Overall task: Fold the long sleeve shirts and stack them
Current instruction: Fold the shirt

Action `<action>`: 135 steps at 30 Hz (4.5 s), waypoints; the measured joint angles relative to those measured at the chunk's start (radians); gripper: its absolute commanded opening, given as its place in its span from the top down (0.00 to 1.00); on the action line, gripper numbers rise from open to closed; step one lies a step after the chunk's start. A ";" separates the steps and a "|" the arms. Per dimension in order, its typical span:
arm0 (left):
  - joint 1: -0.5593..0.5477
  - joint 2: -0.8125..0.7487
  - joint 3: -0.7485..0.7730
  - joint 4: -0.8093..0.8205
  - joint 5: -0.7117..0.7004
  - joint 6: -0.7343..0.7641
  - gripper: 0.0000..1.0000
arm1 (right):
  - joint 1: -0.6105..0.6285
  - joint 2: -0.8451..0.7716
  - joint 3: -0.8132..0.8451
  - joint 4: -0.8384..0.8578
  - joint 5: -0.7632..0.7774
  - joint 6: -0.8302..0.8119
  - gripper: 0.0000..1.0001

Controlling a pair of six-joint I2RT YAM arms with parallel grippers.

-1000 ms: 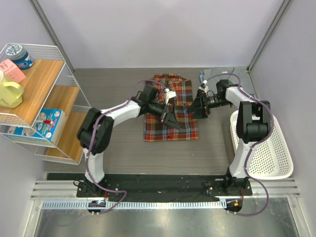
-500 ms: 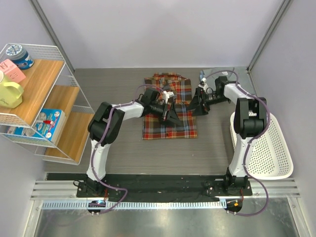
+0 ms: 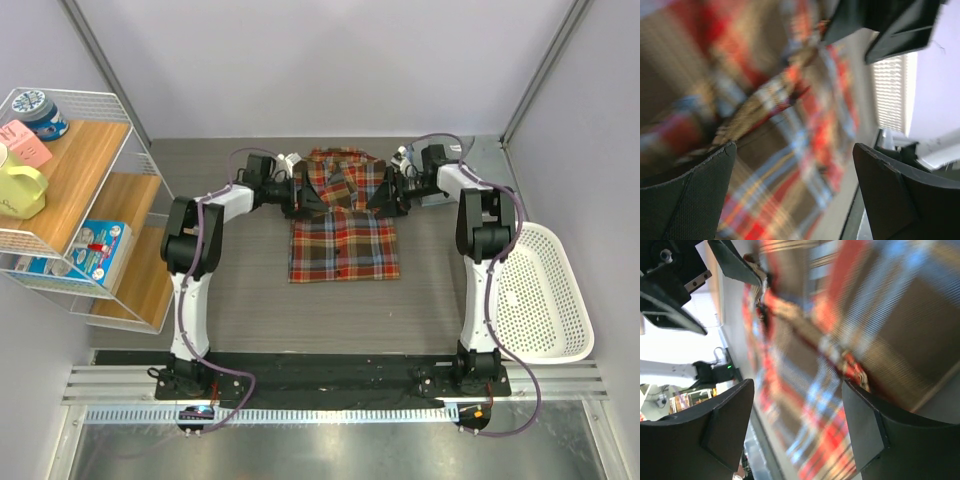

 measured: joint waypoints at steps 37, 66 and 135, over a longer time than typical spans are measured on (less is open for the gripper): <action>-0.348 -1.153 -0.643 -0.408 -0.620 0.962 0.00 | 0.209 -0.441 -0.440 0.111 0.161 -0.090 0.41; -1.090 -0.740 -1.082 0.365 -1.504 1.134 0.61 | 0.373 -0.179 -0.320 0.118 0.188 -0.148 0.50; -0.143 -0.055 0.313 -0.874 -0.377 1.078 0.34 | 0.224 0.068 0.258 -0.105 0.246 -0.338 0.55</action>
